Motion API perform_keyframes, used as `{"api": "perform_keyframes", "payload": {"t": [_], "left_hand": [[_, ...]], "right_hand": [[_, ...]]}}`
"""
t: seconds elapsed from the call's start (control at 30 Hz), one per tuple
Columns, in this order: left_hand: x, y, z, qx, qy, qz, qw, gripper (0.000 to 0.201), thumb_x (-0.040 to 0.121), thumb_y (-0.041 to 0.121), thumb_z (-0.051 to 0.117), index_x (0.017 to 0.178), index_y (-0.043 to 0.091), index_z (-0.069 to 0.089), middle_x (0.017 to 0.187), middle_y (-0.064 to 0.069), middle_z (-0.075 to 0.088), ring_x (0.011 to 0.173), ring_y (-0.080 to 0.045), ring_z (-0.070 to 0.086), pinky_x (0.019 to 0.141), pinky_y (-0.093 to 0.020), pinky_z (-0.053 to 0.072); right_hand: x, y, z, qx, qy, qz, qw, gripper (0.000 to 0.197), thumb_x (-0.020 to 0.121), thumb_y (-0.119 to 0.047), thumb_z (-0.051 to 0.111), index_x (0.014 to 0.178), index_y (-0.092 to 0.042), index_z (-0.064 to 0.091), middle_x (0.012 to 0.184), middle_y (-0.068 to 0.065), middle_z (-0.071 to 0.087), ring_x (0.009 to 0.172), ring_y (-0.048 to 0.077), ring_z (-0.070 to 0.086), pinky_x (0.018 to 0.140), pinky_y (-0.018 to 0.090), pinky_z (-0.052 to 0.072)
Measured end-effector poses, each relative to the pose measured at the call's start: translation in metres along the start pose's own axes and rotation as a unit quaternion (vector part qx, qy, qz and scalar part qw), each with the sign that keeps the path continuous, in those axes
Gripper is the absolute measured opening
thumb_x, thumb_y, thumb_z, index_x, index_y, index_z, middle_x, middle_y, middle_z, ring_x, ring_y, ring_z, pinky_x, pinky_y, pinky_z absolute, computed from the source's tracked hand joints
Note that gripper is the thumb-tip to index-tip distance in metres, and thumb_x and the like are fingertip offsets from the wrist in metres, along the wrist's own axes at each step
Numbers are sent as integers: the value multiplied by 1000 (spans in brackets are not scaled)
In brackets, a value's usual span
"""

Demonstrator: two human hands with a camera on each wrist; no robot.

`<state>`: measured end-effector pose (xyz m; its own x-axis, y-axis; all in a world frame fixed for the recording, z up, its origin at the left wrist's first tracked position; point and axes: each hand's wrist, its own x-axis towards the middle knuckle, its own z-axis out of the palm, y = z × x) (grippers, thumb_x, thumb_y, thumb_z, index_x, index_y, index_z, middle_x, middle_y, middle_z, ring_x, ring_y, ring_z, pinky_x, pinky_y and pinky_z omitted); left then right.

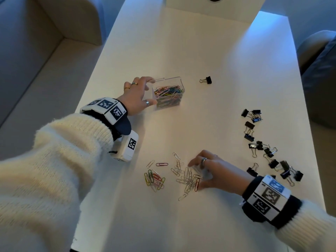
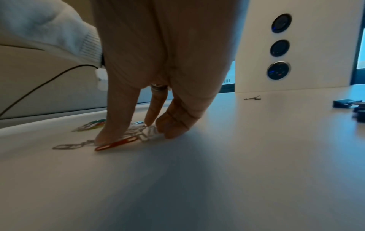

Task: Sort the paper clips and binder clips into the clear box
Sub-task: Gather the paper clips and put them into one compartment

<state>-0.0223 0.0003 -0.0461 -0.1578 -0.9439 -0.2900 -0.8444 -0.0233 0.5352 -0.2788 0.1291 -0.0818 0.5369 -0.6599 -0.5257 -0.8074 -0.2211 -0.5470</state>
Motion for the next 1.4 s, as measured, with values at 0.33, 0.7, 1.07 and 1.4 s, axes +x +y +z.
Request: {"api": "perform_keyframes", "payload": {"t": [0.33, 0.7, 1.07, 1.4], "left_hand": [[1, -1, 1, -2, 1, -1, 1000, 62, 88, 26, 58, 139, 23, 23, 132, -11, 38, 120, -28, 29, 102, -36, 22], [0, -2, 0, -8, -1, 4, 1000, 62, 88, 26, 58, 139, 23, 23, 132, -11, 38, 120, -29, 28, 103, -35, 22], [2, -4, -1, -11, -6, 12, 1000, 62, 88, 27, 57, 139, 24, 22, 131, -10, 38, 120, -28, 28, 101, -35, 21], [4, -7, 1, -11, -7, 18, 1000, 63, 88, 27, 57, 139, 24, 22, 131, -9, 37, 120, -26, 27, 102, -33, 21]], "right_hand": [[26, -12, -1, -102, 7, -65, 993, 87, 63, -38, 79, 137, -34, 33, 131, -8, 29, 117, 13, 23, 104, 21, 25], [44, -16, 10, 27, 47, -114, 992, 21, 73, -25, 74, 92, -18, 73, 95, -2, 67, 89, 6, 46, 80, 7, 35], [44, -23, 8, -116, 19, -119, 986, 25, 94, -26, 46, 105, -12, 63, 109, 4, 58, 105, 18, 48, 93, 22, 40], [96, -42, -88, -40, 301, -108, 947, 7, 84, -7, 61, 84, -2, 66, 83, 2, 55, 81, 14, 42, 71, 10, 25]]}}
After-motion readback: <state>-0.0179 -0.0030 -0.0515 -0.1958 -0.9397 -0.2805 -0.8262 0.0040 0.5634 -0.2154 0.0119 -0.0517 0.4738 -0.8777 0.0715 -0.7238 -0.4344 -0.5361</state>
